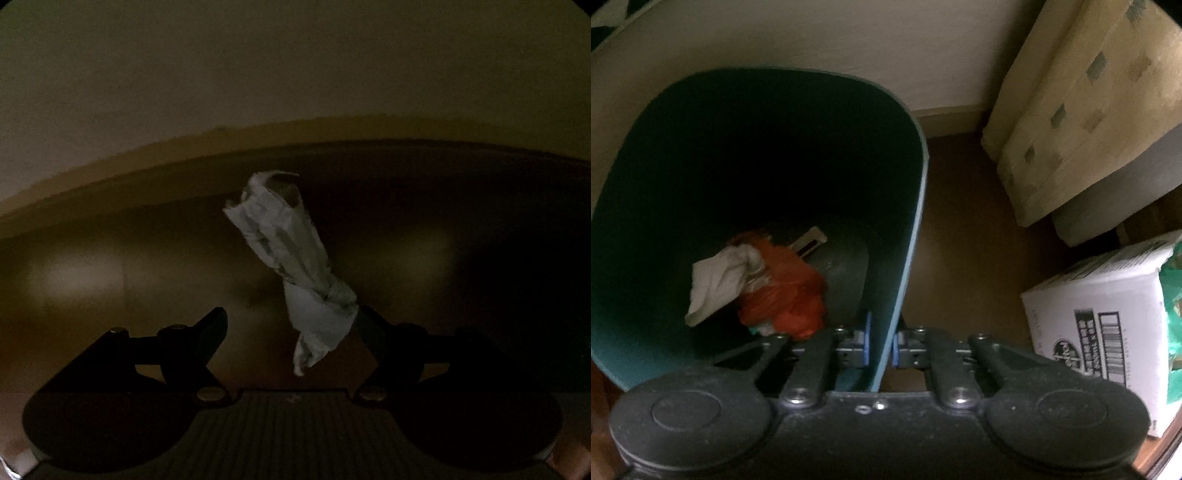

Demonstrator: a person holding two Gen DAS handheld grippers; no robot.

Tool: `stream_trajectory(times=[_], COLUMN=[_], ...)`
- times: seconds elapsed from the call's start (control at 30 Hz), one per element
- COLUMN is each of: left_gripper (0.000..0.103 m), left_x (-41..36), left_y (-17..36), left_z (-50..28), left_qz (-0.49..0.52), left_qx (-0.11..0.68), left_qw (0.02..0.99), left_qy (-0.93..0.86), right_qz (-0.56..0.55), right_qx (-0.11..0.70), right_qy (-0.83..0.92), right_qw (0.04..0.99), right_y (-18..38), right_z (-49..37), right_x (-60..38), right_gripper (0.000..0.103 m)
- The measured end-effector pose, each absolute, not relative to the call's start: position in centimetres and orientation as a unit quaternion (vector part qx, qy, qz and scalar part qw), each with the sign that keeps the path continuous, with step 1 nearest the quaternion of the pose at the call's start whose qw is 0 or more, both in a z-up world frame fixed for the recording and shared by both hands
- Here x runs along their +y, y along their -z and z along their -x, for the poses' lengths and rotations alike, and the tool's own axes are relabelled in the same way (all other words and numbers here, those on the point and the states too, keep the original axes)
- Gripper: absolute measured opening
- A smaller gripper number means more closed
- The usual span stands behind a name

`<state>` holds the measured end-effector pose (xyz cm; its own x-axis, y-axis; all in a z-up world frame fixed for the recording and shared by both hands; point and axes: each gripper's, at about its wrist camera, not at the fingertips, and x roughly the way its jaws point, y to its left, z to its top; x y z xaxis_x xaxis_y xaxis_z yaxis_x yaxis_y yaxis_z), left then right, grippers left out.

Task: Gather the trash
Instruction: 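Grasp the crumpled grey tissue from the floor with the left tool, then carry the grey tissue into the green bin and open the left tool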

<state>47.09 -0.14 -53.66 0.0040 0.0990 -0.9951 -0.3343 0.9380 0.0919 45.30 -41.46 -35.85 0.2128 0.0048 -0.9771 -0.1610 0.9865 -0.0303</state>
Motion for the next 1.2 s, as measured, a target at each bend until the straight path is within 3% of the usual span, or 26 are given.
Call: stream_trajectory(times=[0.23,0.37,0.8,1.2], left_gripper=[0.073,0.042,0.041,0.041], left_x=[0.5,0.3,-1.3,-7.7], left_y=[55.2,55.4,49.5,31.8], left_z=[-48.2,-48.4,-45.1,-40.1], left_qz=[0.086,0.083,0.094,0.094], left_qx=[0.69,0.693,0.695,0.636], left_qw=[0.698,0.696,0.7,0.765], left_qy=[-0.17,-0.165,-0.136,-0.043], right_qz=[0.068,0.072,0.102,0.141], right_qx=[0.616,0.606,0.563,0.515], right_qy=[-0.048,-0.051,-0.076,-0.054], right_qw=[0.783,0.791,0.817,0.844], right_y=[36.1,36.0,34.5,31.3], right_z=[-46.3,-46.9,-46.8,-42.8], right_x=[-41.5,-41.4,-40.4,-34.9], right_gripper=[0.007,0.007,0.003,0.003])
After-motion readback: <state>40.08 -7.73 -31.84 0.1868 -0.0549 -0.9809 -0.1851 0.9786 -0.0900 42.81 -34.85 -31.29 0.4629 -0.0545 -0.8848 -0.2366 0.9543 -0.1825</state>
